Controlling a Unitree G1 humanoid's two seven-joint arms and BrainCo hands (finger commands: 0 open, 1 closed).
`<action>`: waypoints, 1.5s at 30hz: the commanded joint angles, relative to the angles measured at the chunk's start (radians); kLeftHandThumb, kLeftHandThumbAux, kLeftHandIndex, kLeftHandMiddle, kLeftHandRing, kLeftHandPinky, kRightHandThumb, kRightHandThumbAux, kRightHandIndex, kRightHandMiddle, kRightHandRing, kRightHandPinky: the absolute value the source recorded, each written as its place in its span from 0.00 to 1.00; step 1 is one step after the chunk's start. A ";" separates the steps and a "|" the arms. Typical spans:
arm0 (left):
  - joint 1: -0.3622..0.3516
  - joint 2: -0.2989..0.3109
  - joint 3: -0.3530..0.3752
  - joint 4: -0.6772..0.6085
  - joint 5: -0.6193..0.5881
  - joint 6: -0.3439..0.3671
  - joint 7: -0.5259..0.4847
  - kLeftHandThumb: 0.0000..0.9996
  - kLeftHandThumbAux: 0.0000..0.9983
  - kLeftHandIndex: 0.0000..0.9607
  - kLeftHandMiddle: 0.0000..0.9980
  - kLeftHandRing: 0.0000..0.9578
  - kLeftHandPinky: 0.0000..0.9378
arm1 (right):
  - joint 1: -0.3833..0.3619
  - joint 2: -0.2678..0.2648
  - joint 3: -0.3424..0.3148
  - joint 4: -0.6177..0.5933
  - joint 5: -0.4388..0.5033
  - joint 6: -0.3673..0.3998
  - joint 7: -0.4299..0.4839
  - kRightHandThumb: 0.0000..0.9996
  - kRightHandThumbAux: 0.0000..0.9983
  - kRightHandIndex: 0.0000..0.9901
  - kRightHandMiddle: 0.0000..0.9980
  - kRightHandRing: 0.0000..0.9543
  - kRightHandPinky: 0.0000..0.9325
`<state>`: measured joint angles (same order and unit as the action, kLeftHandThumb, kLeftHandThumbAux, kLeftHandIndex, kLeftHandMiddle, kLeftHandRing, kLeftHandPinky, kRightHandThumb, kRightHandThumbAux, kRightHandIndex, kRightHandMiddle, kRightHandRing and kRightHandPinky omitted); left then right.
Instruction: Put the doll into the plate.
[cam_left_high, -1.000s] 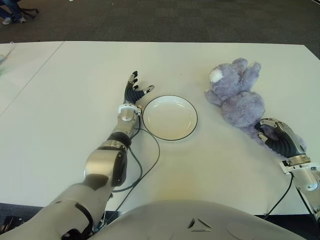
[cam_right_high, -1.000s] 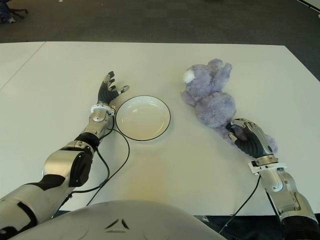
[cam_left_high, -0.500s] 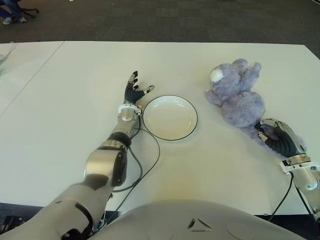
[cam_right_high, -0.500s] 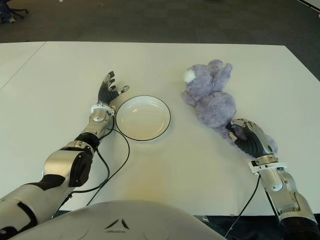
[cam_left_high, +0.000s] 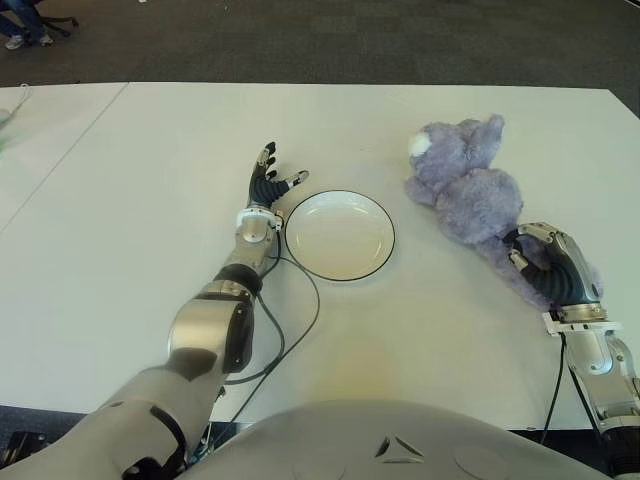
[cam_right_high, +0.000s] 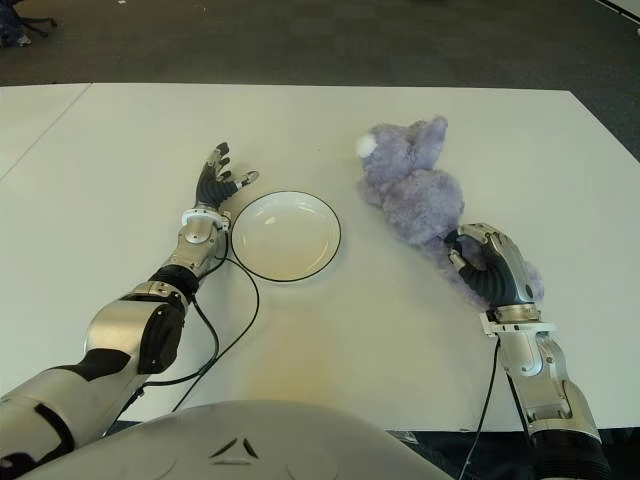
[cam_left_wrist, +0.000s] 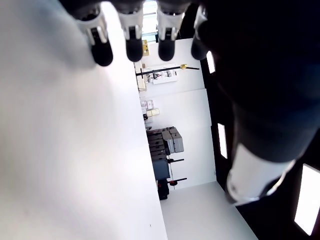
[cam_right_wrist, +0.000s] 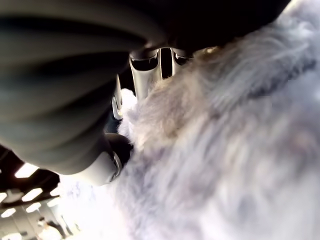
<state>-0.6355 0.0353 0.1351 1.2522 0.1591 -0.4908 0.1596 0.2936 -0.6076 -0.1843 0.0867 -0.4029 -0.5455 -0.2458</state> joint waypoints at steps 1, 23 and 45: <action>0.173 -0.031 -0.016 0.110 0.015 0.111 -0.006 0.00 0.78 0.05 0.06 0.07 0.11 | -0.023 0.019 -0.024 -0.020 -0.020 0.018 -0.010 0.70 0.71 0.44 0.75 0.82 0.90; 0.172 -0.033 -0.015 0.110 0.013 0.108 -0.014 0.00 0.79 0.04 0.06 0.07 0.12 | -0.153 0.046 -0.127 -0.198 -0.146 0.113 -0.091 0.69 0.72 0.43 0.78 0.86 0.91; 0.167 -0.039 -0.005 0.112 0.003 0.117 -0.025 0.00 0.81 0.05 0.06 0.07 0.11 | -0.254 0.052 -0.132 -0.210 -0.252 0.122 -0.209 0.69 0.72 0.44 0.84 0.89 0.91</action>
<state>-0.6373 0.0351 0.1368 1.2523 0.1587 -0.4907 0.1616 0.0915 -0.5652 -0.3112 -0.1092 -0.6291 -0.4240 -0.4120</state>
